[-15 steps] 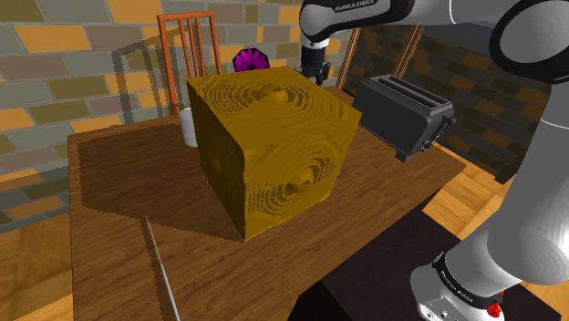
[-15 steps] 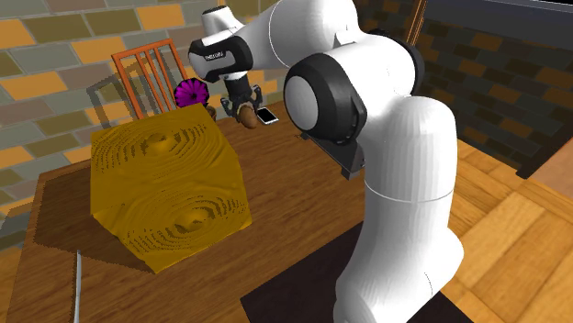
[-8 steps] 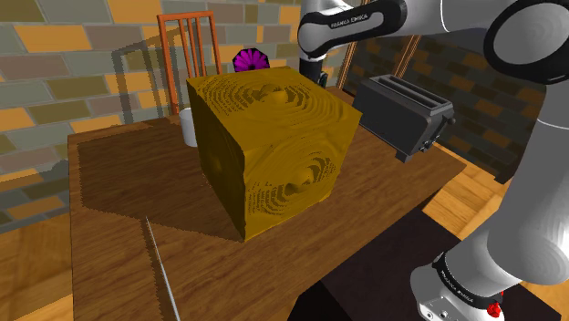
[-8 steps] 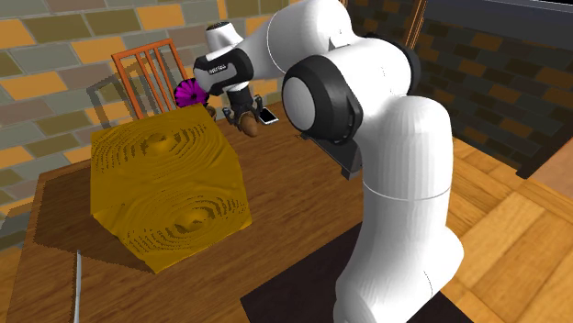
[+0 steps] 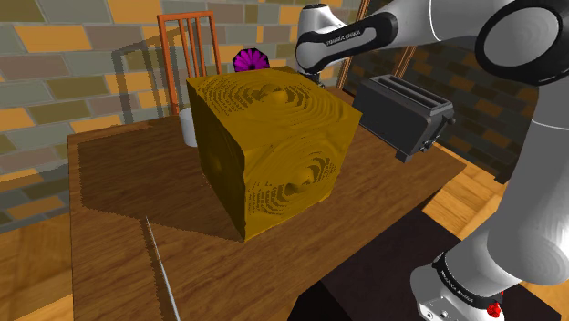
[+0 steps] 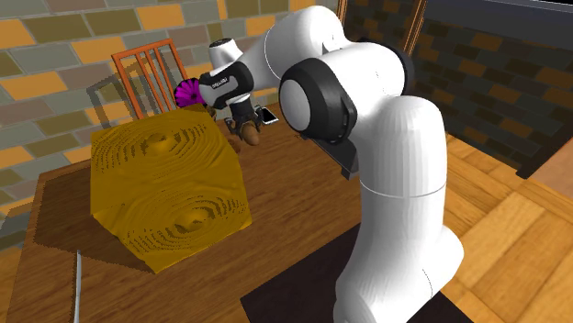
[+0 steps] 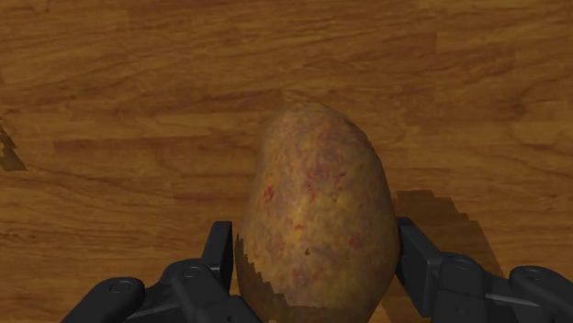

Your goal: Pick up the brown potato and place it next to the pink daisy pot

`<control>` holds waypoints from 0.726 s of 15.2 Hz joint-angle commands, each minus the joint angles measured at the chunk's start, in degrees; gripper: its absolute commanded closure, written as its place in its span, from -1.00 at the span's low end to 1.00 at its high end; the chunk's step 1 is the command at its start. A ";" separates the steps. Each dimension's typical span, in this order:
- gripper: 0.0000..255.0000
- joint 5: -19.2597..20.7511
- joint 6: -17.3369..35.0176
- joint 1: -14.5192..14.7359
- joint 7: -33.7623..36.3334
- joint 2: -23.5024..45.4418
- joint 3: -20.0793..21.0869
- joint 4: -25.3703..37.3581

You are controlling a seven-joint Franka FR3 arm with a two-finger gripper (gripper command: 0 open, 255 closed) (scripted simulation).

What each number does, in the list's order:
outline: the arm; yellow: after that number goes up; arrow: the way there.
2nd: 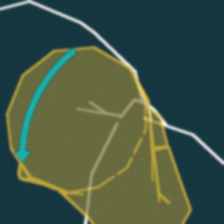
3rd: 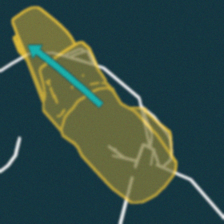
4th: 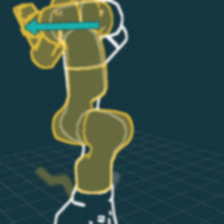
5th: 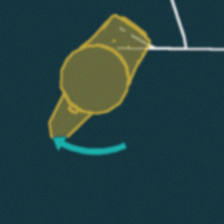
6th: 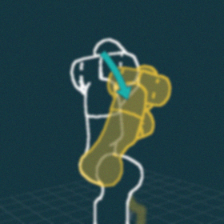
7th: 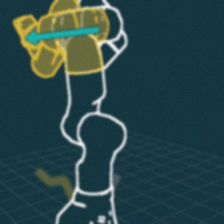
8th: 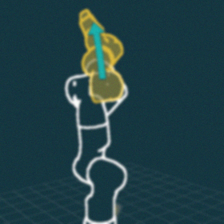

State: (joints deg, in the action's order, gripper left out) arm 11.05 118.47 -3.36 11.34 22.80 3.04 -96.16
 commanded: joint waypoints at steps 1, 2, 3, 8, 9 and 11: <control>1.00 0.17 1.50 -0.02 0.25 0.63 -0.07 -0.86; 1.00 0.25 2.13 -0.01 0.37 0.94 -0.10 -1.18; 1.00 0.33 2.75 -0.01 0.49 1.27 -0.13 -1.49; 1.00 0.46 3.73 0.00 0.67 1.80 -0.17 -1.95; 1.00 0.46 3.73 0.00 0.67 1.80 -0.17 -1.95; 1.00 0.46 3.73 0.00 0.67 1.80 -0.17 -1.95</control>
State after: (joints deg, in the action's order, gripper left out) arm 11.51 122.18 -3.36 12.01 24.60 2.87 -98.10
